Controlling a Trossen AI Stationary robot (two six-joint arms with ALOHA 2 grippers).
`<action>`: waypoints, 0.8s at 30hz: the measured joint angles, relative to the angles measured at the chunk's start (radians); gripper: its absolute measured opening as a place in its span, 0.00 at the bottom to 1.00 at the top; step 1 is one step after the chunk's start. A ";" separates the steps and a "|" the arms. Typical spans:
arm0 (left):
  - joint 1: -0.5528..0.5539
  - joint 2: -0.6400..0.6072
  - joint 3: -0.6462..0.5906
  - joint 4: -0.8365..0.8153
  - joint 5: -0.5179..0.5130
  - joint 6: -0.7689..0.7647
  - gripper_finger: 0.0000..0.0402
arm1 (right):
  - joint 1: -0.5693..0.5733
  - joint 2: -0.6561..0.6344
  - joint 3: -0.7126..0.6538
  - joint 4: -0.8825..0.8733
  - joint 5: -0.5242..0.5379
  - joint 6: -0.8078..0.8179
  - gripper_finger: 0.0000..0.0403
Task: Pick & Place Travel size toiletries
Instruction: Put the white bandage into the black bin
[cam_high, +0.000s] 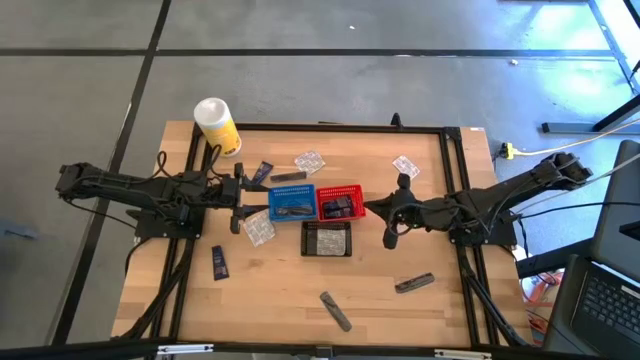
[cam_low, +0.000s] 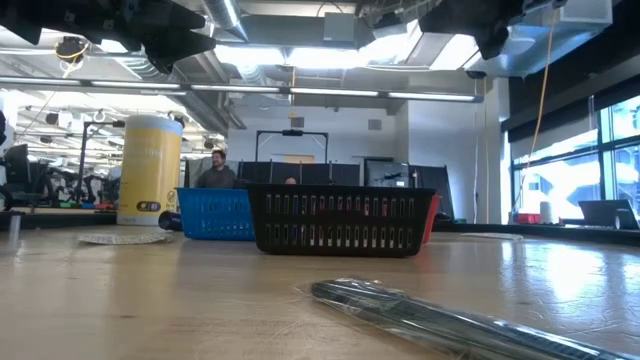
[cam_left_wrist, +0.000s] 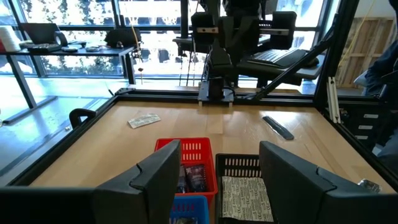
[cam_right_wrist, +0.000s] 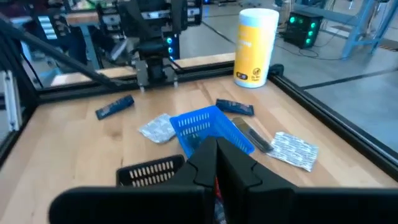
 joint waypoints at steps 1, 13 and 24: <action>0.000 0.000 0.000 0.000 0.000 0.000 0.53 | 0.000 -0.002 0.000 -0.014 0.000 -0.001 0.03; 0.000 0.000 0.000 0.000 0.000 0.000 0.53 | -0.078 -0.046 0.000 -0.347 0.035 0.191 0.01; 0.000 0.000 0.000 0.000 0.000 0.000 0.53 | -0.241 -0.010 0.000 -0.261 -0.240 0.127 0.00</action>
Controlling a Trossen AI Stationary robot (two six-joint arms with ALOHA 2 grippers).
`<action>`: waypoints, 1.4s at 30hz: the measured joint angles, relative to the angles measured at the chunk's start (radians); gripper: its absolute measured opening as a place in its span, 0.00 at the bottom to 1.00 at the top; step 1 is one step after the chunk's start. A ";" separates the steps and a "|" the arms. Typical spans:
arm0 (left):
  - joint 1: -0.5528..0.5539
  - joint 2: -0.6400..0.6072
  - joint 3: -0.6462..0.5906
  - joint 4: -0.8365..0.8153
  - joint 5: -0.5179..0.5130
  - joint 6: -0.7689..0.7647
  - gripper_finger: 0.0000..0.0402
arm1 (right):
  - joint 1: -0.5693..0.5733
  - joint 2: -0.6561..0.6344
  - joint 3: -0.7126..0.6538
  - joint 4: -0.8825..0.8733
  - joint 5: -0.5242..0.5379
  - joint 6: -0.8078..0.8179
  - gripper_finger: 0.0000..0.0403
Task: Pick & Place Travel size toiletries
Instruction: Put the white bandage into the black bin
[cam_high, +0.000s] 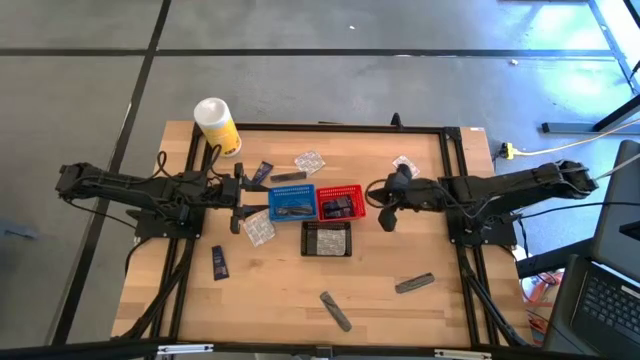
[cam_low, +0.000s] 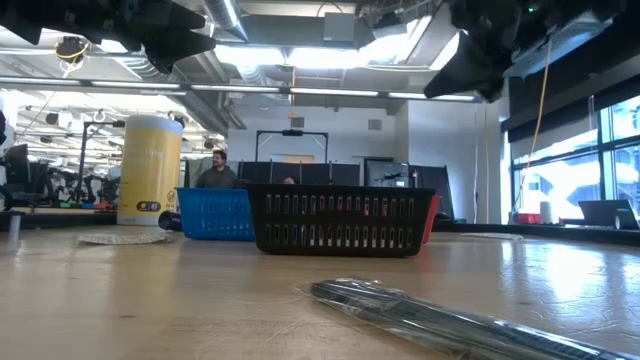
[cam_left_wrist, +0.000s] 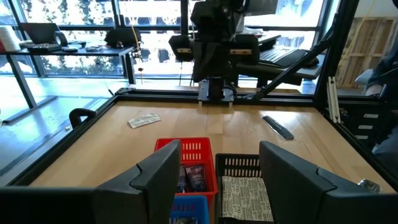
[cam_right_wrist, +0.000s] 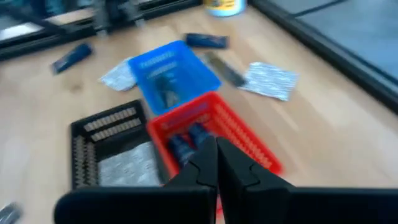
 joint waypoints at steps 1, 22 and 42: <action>0.000 0.000 0.000 0.000 0.000 0.000 0.53 | -0.014 0.005 0.000 0.010 -0.040 -0.020 0.00; 0.000 0.000 0.000 0.000 0.000 0.000 0.53 | -0.074 0.244 0.000 0.134 -0.263 -0.012 0.00; 0.000 0.000 0.000 -0.008 0.006 0.008 0.53 | -0.076 0.242 0.000 0.247 -0.310 -0.075 0.00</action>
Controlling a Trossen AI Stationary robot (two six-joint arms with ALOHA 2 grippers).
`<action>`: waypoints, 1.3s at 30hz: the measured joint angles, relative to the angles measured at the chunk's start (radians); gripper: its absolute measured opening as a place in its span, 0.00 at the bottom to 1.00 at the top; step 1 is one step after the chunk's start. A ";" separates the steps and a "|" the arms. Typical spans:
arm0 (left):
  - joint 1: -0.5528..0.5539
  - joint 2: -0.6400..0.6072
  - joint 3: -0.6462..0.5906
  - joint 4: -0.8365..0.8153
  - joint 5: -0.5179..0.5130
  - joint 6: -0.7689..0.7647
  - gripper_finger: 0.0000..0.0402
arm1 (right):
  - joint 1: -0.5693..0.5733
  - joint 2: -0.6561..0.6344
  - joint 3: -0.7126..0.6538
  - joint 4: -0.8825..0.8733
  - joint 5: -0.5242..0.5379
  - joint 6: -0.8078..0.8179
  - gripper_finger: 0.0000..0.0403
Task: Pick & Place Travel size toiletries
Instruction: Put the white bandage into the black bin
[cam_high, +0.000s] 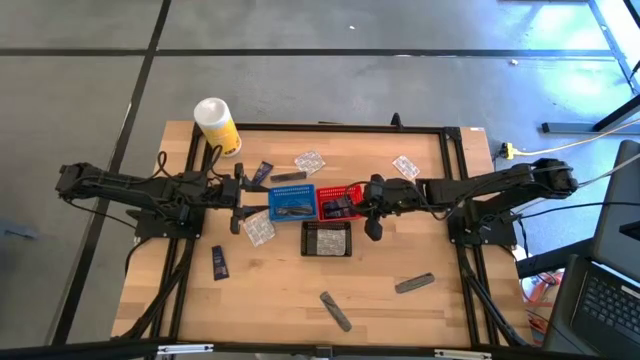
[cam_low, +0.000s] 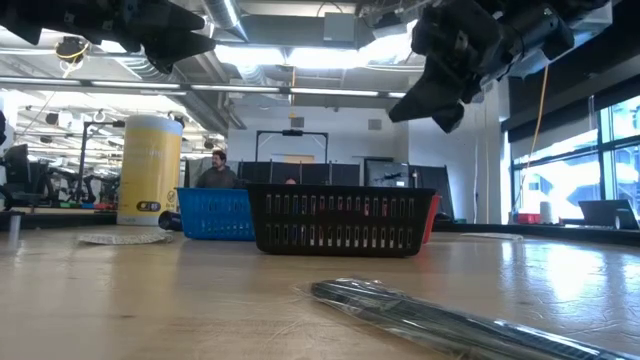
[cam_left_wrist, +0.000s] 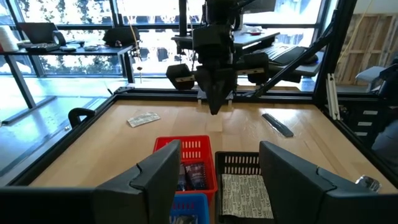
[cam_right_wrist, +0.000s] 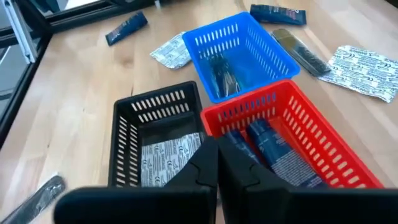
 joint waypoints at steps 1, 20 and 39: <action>0.000 0.000 0.000 0.000 0.001 0.000 0.53 | -0.002 0.000 0.000 -0.001 -0.003 -0.004 0.00; 0.000 0.000 0.000 0.000 0.002 0.000 0.53 | 0.163 0.190 0.230 -0.112 -0.113 -0.064 0.00; 0.000 0.000 0.000 0.001 0.002 0.000 0.53 | 0.087 0.099 0.305 -0.625 0.244 -0.034 0.00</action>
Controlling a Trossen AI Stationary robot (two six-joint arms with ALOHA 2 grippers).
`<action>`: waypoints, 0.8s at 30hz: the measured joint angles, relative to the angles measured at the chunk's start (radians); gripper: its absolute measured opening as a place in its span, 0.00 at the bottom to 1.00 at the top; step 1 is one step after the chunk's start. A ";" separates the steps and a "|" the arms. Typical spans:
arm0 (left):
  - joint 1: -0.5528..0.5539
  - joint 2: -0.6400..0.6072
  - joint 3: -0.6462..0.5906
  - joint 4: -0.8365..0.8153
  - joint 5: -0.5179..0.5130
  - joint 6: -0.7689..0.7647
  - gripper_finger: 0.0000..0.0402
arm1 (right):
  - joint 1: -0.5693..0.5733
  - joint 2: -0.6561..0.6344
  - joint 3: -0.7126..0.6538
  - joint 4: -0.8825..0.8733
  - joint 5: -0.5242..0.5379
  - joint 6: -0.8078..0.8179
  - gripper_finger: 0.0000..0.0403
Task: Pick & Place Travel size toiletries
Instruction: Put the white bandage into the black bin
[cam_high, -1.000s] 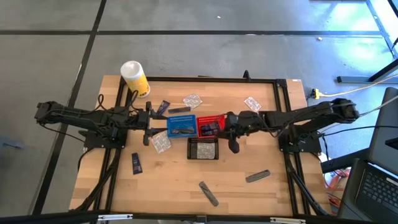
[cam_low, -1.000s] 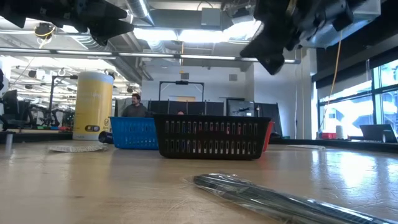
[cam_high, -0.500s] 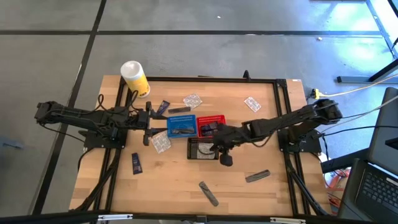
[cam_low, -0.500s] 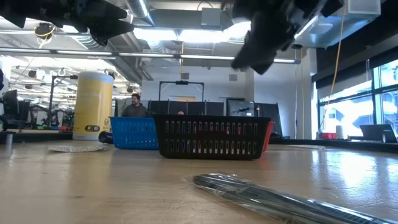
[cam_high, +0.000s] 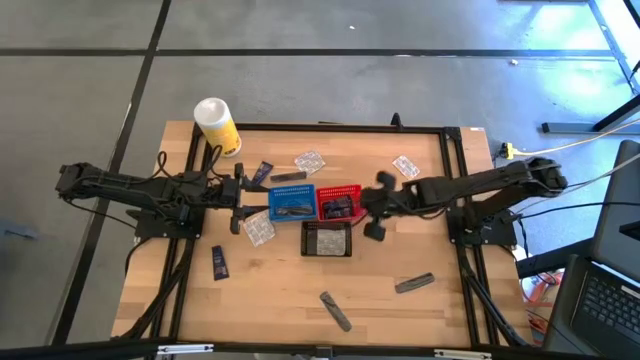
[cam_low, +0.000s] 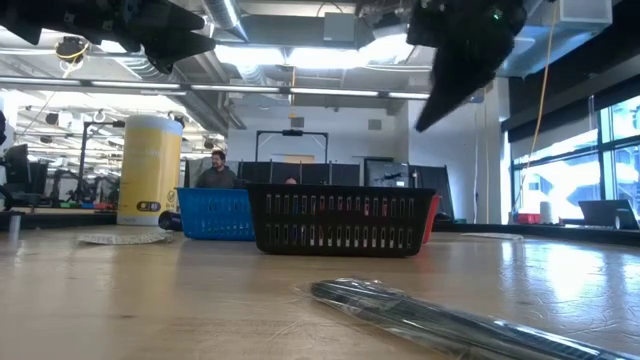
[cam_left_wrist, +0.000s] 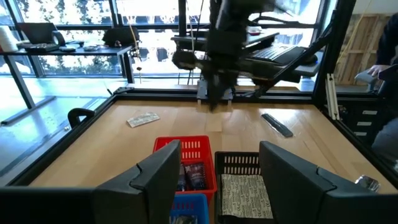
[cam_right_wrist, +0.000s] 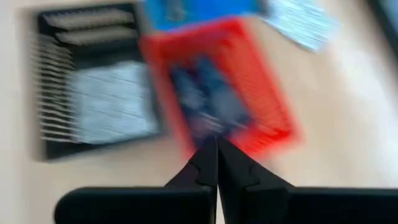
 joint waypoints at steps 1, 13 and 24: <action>0.000 0.000 0.000 0.000 0.000 0.000 0.53 | -0.015 -0.022 0.000 -0.046 0.031 0.009 0.00; 0.001 0.006 0.000 0.012 -0.279 -0.137 0.53 | -0.337 -0.238 0.000 -0.146 -0.157 -0.083 0.00; 0.001 0.006 0.000 0.008 -0.276 -0.139 0.53 | -0.606 -0.239 -0.084 -0.125 -0.271 -0.163 0.00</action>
